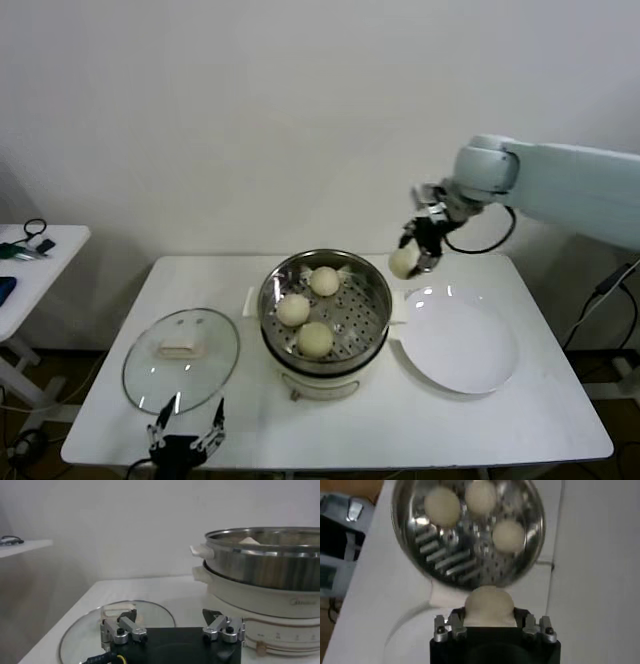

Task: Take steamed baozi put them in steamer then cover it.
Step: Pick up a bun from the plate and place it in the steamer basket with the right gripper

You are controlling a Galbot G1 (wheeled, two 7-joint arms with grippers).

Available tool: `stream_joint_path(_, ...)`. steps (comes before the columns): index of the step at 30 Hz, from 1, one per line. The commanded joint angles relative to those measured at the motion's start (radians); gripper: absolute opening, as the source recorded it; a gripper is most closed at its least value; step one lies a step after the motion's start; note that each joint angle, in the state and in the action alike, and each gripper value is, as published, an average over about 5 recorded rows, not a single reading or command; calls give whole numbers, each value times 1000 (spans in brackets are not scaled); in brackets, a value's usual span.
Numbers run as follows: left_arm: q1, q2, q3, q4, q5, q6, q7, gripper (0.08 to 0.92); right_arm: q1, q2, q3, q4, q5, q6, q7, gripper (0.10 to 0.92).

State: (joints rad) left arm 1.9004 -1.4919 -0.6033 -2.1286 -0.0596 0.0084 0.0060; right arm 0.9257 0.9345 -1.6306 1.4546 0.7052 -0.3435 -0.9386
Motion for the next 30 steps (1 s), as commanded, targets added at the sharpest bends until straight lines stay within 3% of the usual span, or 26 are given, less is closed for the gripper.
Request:
stream_joint_path(1,2,3,-4,-11,-6,4,1,823,5,217,-14,133,185,-158,141,653)
stream_joint_path(15,10,3,-18,-30,-19,8,2,823,-224,236,-30,-1,-39,-171,169,653)
stream_joint_path(30,16,-1,-19,-37,-16,11,1,823,-247,230,27,-39,-54,-165,173,671)
